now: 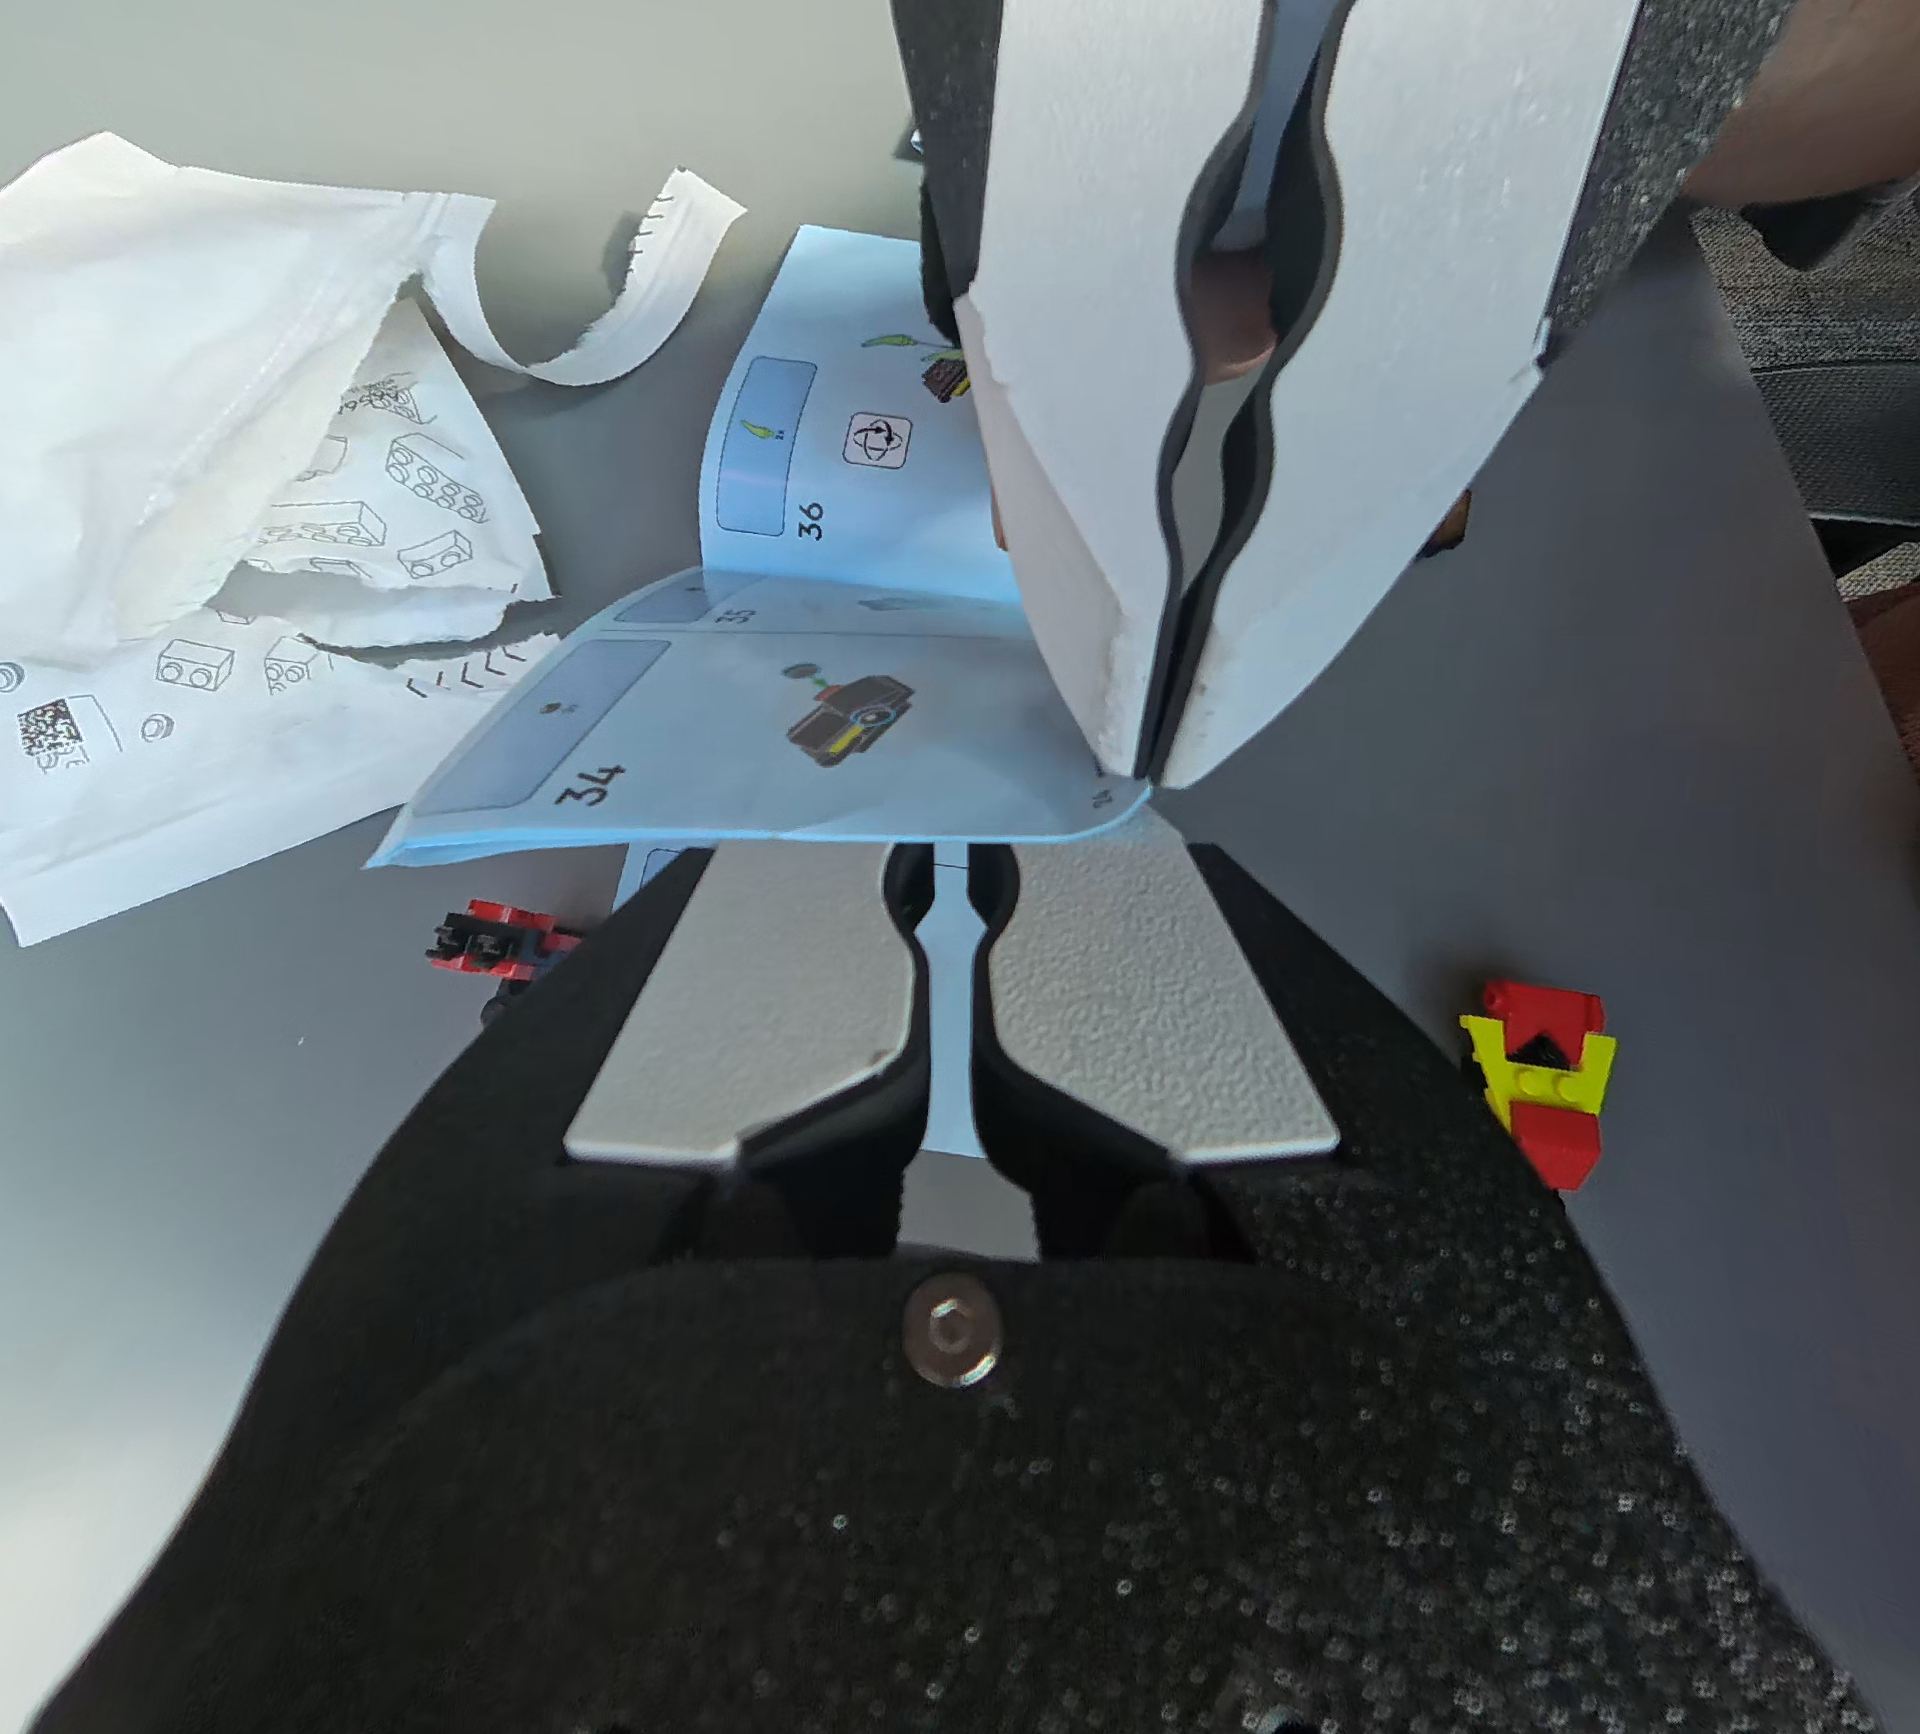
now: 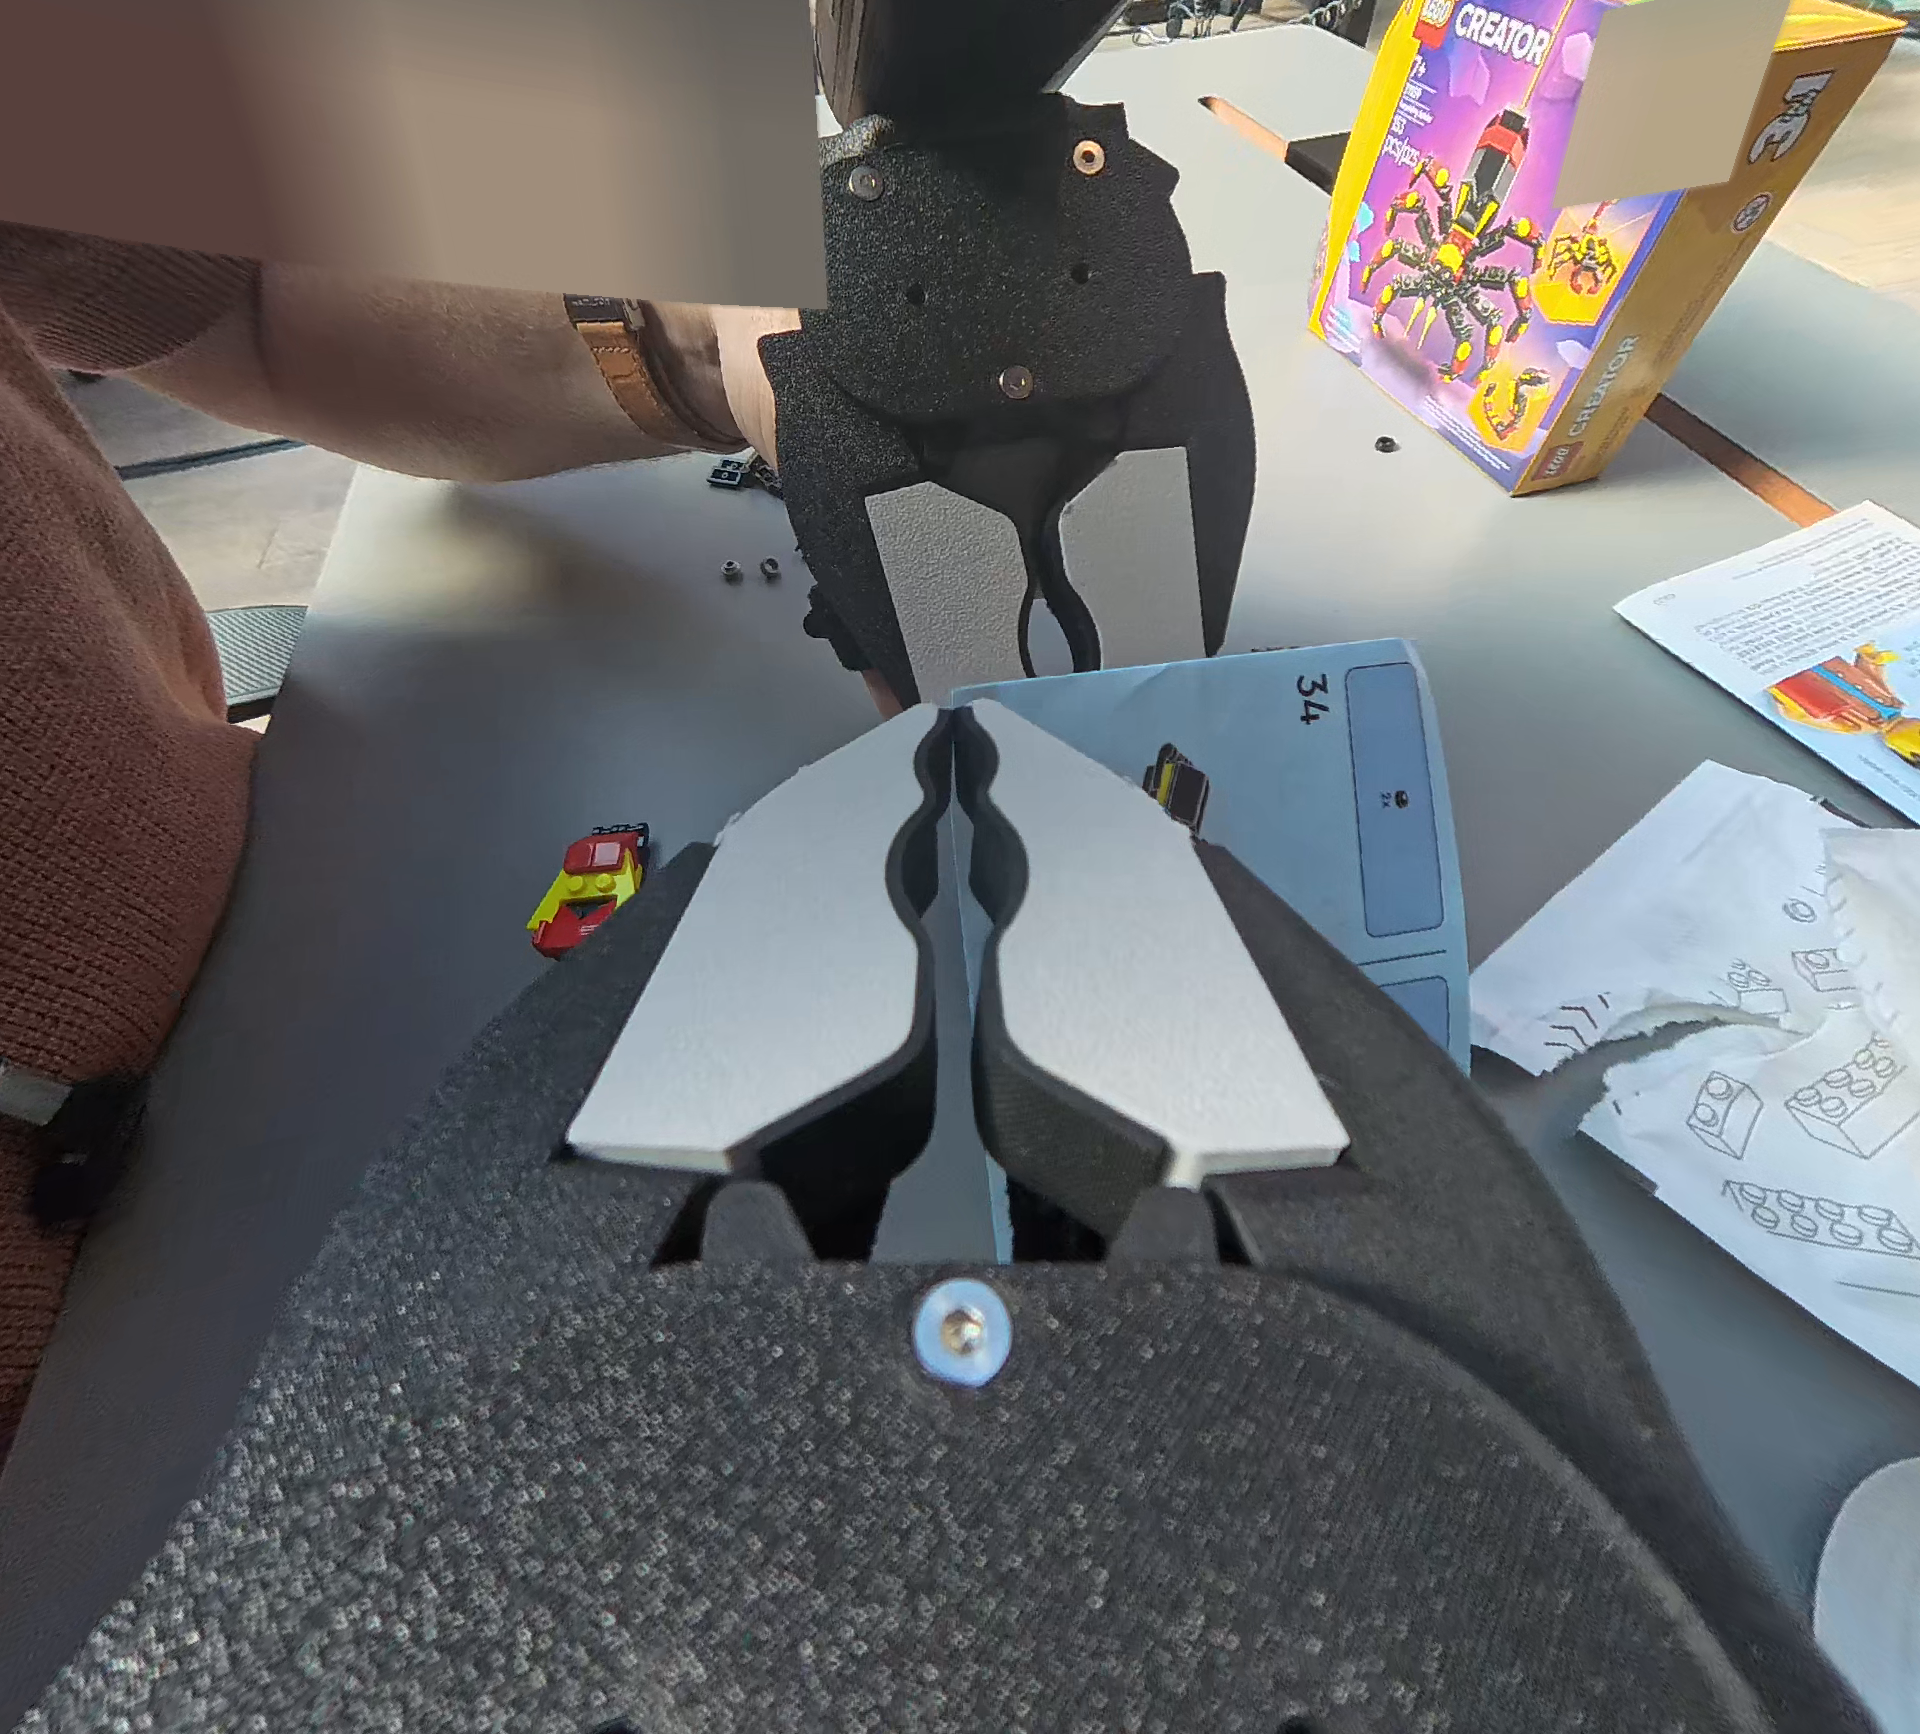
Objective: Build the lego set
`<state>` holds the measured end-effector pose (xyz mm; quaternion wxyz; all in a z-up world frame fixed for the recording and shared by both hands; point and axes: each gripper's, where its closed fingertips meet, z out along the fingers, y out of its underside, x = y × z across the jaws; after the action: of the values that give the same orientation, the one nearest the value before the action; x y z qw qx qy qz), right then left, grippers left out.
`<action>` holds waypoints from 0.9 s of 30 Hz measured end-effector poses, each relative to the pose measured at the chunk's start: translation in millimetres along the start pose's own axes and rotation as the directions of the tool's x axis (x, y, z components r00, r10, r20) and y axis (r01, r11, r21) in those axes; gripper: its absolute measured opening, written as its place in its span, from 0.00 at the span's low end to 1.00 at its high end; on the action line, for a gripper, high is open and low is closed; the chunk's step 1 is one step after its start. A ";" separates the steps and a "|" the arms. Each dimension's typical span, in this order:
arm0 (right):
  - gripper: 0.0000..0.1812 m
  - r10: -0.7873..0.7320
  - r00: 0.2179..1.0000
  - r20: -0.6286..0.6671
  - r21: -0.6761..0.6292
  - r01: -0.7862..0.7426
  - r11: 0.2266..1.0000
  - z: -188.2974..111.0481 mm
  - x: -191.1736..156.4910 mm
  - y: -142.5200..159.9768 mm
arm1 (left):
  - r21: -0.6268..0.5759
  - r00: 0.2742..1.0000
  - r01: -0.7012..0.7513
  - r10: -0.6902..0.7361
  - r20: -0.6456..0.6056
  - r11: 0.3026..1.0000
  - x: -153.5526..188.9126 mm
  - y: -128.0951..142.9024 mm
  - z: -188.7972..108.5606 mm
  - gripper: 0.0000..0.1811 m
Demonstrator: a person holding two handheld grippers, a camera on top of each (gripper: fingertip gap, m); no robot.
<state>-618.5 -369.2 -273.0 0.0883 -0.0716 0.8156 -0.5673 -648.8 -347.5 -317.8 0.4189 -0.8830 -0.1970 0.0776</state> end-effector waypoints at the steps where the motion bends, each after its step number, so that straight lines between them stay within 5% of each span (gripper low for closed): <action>1: 0.00 0.000 1.000 0.001 0.001 0.000 1.000 -0.1 0.0 0.1 | -0.002 1.000 -0.001 0.001 -0.001 1.000 0.2 0.3 0.3 0.00; 27: 0.00 0.018 1.000 0.022 0.001 -0.018 1.000 1.7 -1.3 0.3 | -0.013 1.000 -0.012 0.012 -0.018 1.000 3.3 0.0 0.7 0.00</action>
<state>-616.8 -370.4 -273.7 0.1026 -0.0707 0.8148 -0.5662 -646.0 -345.6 -318.2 0.4145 -0.8875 -0.1884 0.0710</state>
